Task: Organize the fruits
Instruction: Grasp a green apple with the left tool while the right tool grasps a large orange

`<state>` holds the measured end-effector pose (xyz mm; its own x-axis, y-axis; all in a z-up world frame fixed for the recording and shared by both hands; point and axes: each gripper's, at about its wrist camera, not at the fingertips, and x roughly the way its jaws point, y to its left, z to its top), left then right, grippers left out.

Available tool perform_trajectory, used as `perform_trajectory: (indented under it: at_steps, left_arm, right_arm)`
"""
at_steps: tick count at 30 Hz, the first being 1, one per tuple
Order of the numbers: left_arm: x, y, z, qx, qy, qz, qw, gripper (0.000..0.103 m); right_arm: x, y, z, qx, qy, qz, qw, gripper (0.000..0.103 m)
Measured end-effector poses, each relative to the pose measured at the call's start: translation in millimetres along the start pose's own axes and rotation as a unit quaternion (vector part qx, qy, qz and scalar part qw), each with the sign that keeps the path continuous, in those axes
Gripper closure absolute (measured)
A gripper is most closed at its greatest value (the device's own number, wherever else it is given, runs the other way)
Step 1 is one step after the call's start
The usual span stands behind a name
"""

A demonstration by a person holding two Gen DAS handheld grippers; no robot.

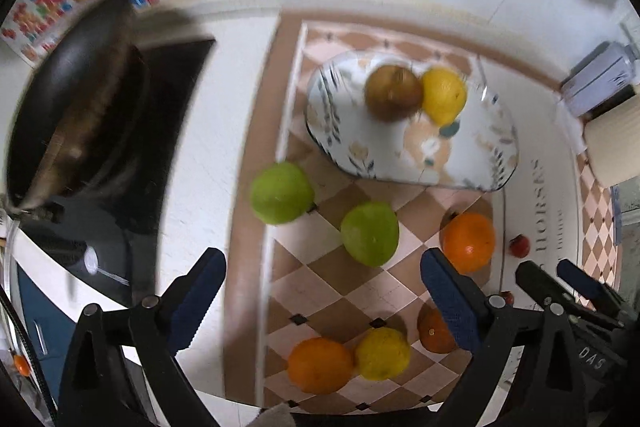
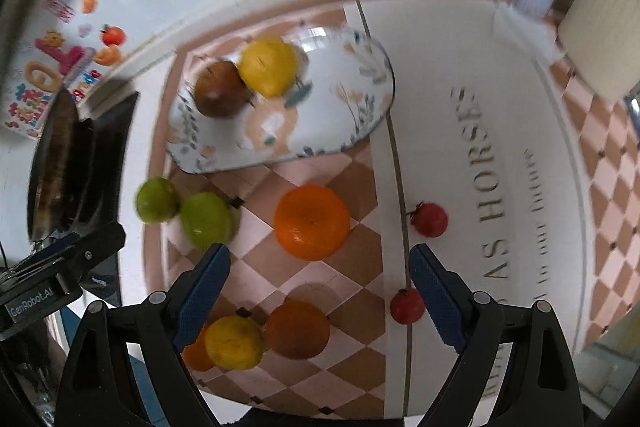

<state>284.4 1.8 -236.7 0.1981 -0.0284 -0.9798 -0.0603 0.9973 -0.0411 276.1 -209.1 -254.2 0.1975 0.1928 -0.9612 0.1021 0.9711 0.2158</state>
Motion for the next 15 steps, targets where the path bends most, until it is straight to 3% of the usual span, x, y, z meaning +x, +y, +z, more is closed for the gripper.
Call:
perform_trajectory:
  at_steps: [6, 15]
  left_arm:
    - [53, -15, 12, -0.007, 0.064, -0.011, 0.9979, 0.003]
    - [101, -33, 19, 0.013, 0.106, -0.012, 0.9942, 0.008]
  right_arm:
    - [39, -16, 4, 0.021, 0.025, 0.018, 0.999, 0.010]
    - [67, -22, 8, 0.024, 0.042, 0.043, 0.998, 0.014]
